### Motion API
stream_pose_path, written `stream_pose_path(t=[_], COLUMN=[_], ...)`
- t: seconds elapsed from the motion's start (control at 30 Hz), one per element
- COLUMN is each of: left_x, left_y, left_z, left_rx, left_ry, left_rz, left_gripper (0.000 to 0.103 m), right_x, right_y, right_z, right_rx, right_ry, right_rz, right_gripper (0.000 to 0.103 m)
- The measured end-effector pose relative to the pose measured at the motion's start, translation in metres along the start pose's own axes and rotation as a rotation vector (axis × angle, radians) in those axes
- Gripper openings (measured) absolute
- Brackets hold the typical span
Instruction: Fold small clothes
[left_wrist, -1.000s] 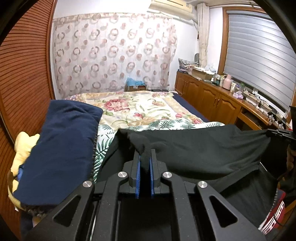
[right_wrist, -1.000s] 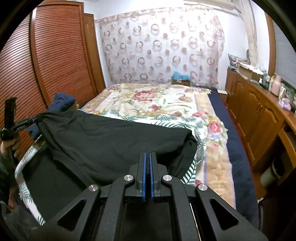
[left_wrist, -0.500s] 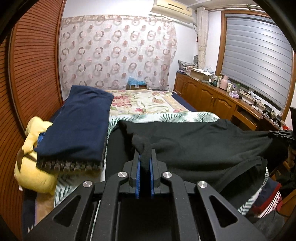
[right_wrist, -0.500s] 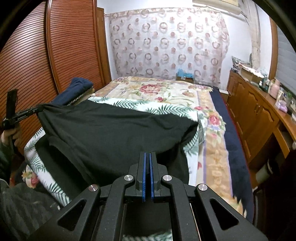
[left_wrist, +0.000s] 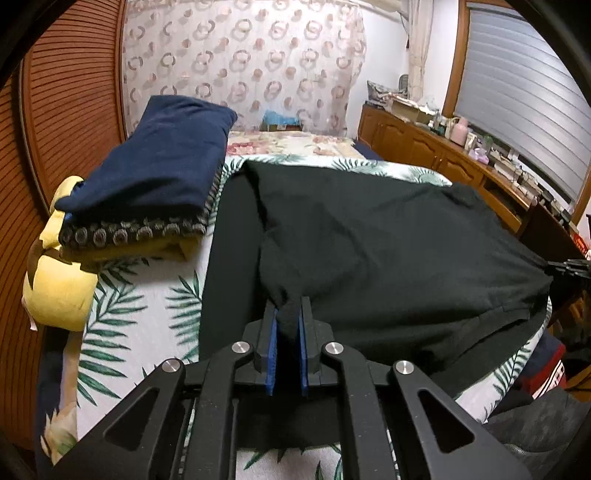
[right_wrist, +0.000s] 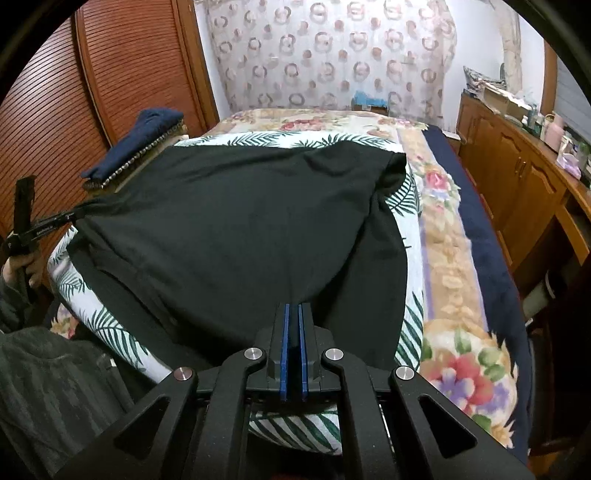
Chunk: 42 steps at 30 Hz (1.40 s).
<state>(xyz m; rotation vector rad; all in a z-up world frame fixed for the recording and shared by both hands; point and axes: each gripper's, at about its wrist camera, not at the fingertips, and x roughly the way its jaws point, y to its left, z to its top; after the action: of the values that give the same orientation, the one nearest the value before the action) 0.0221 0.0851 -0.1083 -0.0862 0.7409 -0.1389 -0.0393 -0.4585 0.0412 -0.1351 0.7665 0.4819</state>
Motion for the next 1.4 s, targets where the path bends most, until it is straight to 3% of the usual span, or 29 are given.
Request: stream_pose_path(t=[0.2, 0.3, 0.37, 0.5, 0.57, 0.93, 1.4], left_x=[-0.001, -0.006, -0.008, -0.006, -0.004, 0.006, 0.008], left_y=[0.002, 0.008, 0.012, 0.017, 0.019, 0.021, 0.03], left_z=[-0.007, -0.006, -0.006, -0.006, -0.005, -0.009, -0.014], left_rx=[-0.002, -0.015, -0.021, -0.028, -0.034, -0.031, -0.046], left_ry=[0.015, 0.001, -0.001, 0.006, 0.012, 0.041, 0.063], left_rz=[0.015, 0.015, 0.012, 0.023, 0.02, 0.064, 0.079], left_gripper=[0.029, 0.041, 0.044, 0.066, 0.073, 0.074, 0.075], right_x=[0.003, 0.0, 0.001, 0.005, 0.011, 0.071, 0.144], right_y=[-0.005, -0.004, -0.002, 0.003, 0.004, 0.031, 0.06], right_z=[0.0, -0.002, -0.001, 0.0, 0.002, 0.023, 0.04], right_rx=[0.019, 0.004, -0.001, -0.014, -0.015, -0.054, -0.133], right_ry=[-0.01, -0.013, -0.021, -0.035, -0.04, -0.055, 0.017], right_rz=[-0.037, -0.076, -0.079, -0.095, -0.093, -0.026, 0.04], right_gripper=[0.01, 0.019, 0.022, 0.045, 0.049, 0.049, 0.049])
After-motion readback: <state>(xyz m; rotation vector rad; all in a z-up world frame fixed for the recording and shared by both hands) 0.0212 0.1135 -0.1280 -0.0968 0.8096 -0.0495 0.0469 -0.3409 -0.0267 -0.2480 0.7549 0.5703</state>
